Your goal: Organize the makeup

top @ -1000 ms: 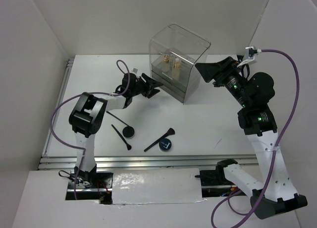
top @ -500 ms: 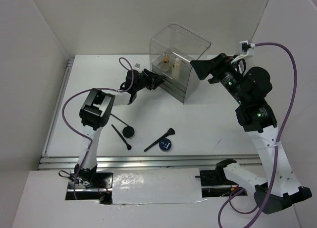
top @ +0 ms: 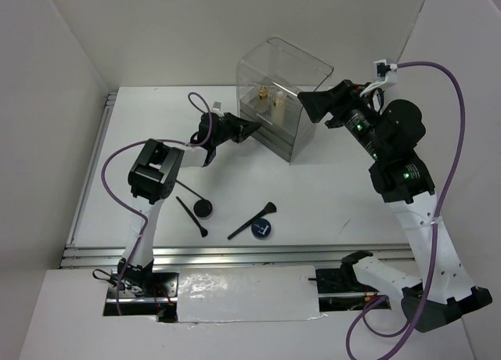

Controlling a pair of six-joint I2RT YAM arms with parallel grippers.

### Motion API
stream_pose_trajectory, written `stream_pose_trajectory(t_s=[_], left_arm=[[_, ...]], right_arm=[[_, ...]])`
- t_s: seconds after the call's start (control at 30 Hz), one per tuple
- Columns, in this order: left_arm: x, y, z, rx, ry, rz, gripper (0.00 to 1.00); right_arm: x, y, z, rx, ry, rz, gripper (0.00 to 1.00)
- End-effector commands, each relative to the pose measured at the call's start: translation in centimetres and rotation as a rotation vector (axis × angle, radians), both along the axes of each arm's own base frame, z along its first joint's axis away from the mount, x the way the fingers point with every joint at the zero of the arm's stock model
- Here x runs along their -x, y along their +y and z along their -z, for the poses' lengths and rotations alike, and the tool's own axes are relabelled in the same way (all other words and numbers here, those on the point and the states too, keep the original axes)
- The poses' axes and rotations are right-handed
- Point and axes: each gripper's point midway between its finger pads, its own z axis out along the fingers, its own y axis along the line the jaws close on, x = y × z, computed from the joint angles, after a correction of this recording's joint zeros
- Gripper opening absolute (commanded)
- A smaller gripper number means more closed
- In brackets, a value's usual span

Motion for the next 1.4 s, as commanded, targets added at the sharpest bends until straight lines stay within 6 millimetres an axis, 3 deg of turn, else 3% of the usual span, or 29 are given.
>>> stream_pose_trajectory(t_s=[0.0, 0.27, 0.7, 1.03, 1.13, 1.17, 1.2, 1.27, 1.37], left_arm=[[-0.8, 0.3, -1.7, 0.040, -0.086, -0.028, 0.17], [0.2, 1.0, -2.3, 0.021, -0.108, -0.030, 0.05], [2.1, 3.9, -3.2, -0.014, -0.133, -0.051, 0.03], [4.9, 6.1, -3.4, -0.049, -0.124, -0.084, 0.06], [5.3, 6.4, -3.3, -0.059, -0.114, -0.085, 0.25], [5.5, 6.5, -2.9, -0.066, -0.099, -0.086, 0.47], [5.6, 6.7, -3.3, -0.064, -0.105, -0.091, 0.57], [5.8, 7.0, -3.2, -0.080, -0.099, -0.101, 0.80], [6.1, 7.6, -3.7, -0.112, -0.096, -0.108, 0.96]], right_arm=[[0.6, 0.0, -2.1, -0.006, -0.056, 0.002, 0.78], [0.3, 0.3, -1.9, -0.007, -0.050, -0.010, 0.77], [0.5, 0.9, -1.6, -0.020, -0.041, -0.043, 0.76], [0.4, 1.2, -0.9, -0.025, -0.020, -0.056, 0.76], [0.1, 1.7, -0.2, -0.015, 0.001, -0.077, 0.82], [0.0, 1.8, 0.0, -0.010, 0.011, -0.079, 0.85], [-0.5, 2.0, 1.0, 0.002, 0.047, -0.082, 0.96], [-0.9, 2.0, 1.6, 0.014, 0.071, -0.076, 1.00], [-1.6, 2.0, 3.2, 0.035, 0.122, -0.052, 1.00]])
